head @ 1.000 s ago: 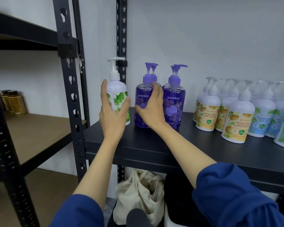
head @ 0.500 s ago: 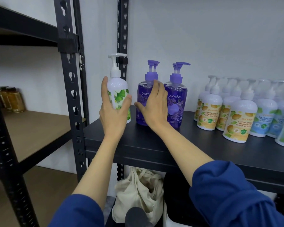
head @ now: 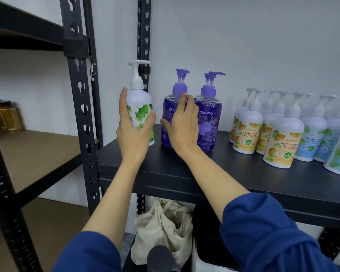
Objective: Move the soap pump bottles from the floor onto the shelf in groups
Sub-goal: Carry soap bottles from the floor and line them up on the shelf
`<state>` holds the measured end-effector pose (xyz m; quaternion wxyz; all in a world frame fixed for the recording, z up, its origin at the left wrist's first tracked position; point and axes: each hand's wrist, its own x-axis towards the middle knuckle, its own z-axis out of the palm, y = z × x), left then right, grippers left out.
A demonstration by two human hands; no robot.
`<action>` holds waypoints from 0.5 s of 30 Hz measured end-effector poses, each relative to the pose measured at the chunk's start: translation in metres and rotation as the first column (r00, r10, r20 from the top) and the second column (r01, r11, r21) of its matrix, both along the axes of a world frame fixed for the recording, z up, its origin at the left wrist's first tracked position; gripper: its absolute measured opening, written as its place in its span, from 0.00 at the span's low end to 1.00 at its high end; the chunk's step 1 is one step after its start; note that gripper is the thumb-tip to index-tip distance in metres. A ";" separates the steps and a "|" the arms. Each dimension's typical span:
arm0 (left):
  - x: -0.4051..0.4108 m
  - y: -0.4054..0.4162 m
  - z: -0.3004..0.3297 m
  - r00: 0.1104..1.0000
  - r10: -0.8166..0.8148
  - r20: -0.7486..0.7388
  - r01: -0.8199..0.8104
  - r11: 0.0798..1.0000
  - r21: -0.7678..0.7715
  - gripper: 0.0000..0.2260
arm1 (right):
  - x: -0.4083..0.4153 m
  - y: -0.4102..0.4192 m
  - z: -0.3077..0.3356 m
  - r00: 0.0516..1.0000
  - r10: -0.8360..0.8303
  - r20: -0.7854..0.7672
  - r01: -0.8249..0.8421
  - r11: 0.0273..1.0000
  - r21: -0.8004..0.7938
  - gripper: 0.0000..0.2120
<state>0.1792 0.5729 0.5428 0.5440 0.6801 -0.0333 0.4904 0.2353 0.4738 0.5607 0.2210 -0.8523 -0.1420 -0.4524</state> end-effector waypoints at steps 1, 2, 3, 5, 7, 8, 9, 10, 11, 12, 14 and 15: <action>0.000 0.000 0.000 1.000 0.002 -0.001 -0.002 1.000 -0.001 0.32 | 0.001 0.000 -0.001 1.000 -0.001 0.003 0.001 1.000 0.003 0.40; -0.001 0.000 0.000 1.000 0.006 -0.001 -0.006 1.000 -0.001 0.32 | 0.001 0.000 -0.001 1.000 -0.001 0.001 0.001 1.000 0.006 0.40; -0.001 0.000 0.001 1.000 0.008 -0.002 -0.008 1.000 -0.001 0.32 | 0.001 0.000 -0.001 1.000 -0.001 -0.003 0.001 1.000 0.008 0.40; -0.001 -0.001 0.000 1.000 0.008 -0.007 -0.008 1.000 0.003 0.32 | 0.002 -0.001 -0.001 1.000 -0.002 -0.003 0.002 1.000 0.014 0.39; -0.001 -0.001 0.000 1.000 0.007 -0.007 -0.007 1.000 0.014 0.32 | 0.002 -0.001 -0.001 1.000 -0.003 0.001 0.003 1.000 0.018 0.39; -0.001 -0.001 0.000 1.000 0.008 -0.008 -0.008 1.000 0.019 0.32 | 0.002 -0.001 -0.001 1.000 0.000 0.002 0.000 1.000 0.021 0.40; -0.001 -0.001 0.000 1.000 0.008 -0.012 -0.008 1.000 0.022 0.32 | 0.002 -0.002 -0.001 1.000 0.003 -0.002 -0.003 1.000 0.022 0.40; -0.001 -0.001 0.000 1.000 0.009 -0.016 -0.009 1.000 0.023 0.32 | 0.002 -0.002 -0.001 1.000 0.007 -0.013 -0.006 1.000 0.020 0.40; -0.001 0.000 0.000 1.000 0.009 -0.019 -0.009 1.000 0.023 0.32 | 0.002 -0.003 -0.001 1.000 0.012 -0.025 -0.012 1.000 0.018 0.40; -0.001 0.000 0.000 1.000 0.009 -0.023 -0.009 1.000 0.021 0.32 | 0.001 -0.004 -0.001 0.999 0.025 -0.028 -0.024 1.000 0.019 0.40; -0.001 -0.001 0.001 0.999 0.008 -0.038 -0.008 1.000 0.010 0.32 | -0.003 -0.009 0.000 0.996 0.086 -0.026 -0.085 0.995 0.044 0.37; -0.003 -0.002 0.001 0.999 0.009 -0.052 -0.008 1.000 0.008 0.32 | -0.006 -0.013 -0.001 0.991 0.133 -0.023 -0.131 0.989 0.072 0.34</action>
